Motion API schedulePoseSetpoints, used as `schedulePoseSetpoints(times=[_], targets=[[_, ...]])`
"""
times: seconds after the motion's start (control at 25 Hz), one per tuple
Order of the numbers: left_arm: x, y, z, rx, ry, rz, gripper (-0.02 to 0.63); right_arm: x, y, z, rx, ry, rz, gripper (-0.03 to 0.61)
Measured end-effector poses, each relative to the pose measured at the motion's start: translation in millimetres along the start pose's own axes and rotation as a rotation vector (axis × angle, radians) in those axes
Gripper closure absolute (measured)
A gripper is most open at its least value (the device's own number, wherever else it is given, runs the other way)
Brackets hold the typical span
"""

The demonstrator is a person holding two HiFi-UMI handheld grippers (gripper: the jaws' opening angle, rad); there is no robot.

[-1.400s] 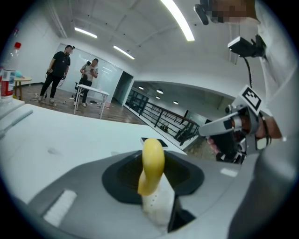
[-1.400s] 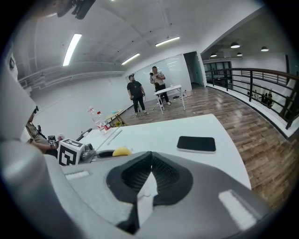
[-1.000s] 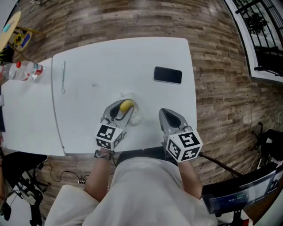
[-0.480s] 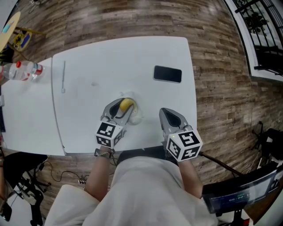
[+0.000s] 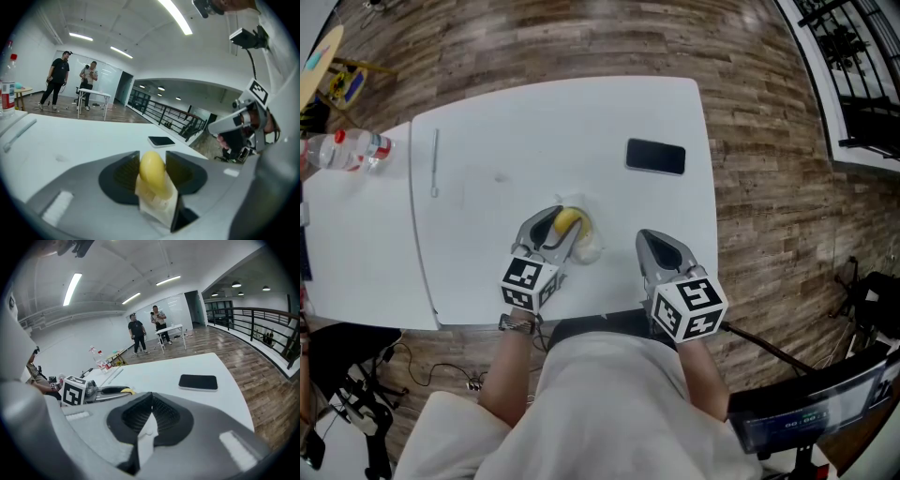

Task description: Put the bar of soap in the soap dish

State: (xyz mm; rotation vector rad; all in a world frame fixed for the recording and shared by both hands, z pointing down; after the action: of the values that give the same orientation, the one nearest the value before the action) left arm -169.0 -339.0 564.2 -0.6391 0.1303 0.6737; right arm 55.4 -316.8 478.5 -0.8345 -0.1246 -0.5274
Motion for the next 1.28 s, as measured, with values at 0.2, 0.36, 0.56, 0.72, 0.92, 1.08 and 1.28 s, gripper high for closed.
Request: schedulePoseSetpoints(times=[0.2,0.36,0.56,0.72,0.92,1.08,1.28], targets=[[-3.2,1.2,-0.6,0.012,0.015,-0.008,0.428,-1.4,-1.8,0.1,-0.003,0.002,-0.004,0.575],[-2.5,1.8,-0.7,0.015,0.018,-0.011,0.431,-0.6,-1.1,0.4,-0.003,0.001,-0.004,0.575],[-1.6,2.8,0.3,0.014,0.019,-0.015,0.434,-0.5,-0.6,1.0,-0.003,0.001,-0.006,0.575],[-1.5,3.7,0.9,0.014,0.021,-0.022,0.439,-0.8,-1.2,1.5,-0.003,0.002,-0.009,0.575],[-1.7,4.9,0.7,0.009,0.021,-0.038,0.451,-0.4,-1.4,1.7,-0.003,0.002,-0.013,0.575],[1.9,6.6,-0.3,0.009,0.007,-0.06,0.473,1.1,1.4,3.2,0.002,0.005,-0.018,0.575],[8.6,12.2,-7.4,0.006,-0.022,-0.096,0.5,0.2,6.2,3.7,0.012,0.012,-0.026,0.575]])
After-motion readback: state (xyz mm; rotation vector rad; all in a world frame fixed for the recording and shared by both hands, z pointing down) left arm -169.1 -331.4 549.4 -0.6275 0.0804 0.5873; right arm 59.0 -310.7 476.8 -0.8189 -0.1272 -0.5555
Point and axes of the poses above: the fingertips, and each gripper's own axes: y backward along the fingers, x to its right, z out of its underside, the point moved 9 cm from there along y, backward along the fingers, and after that the axes turned 5 degrees about -x, right-handed, at the moved point
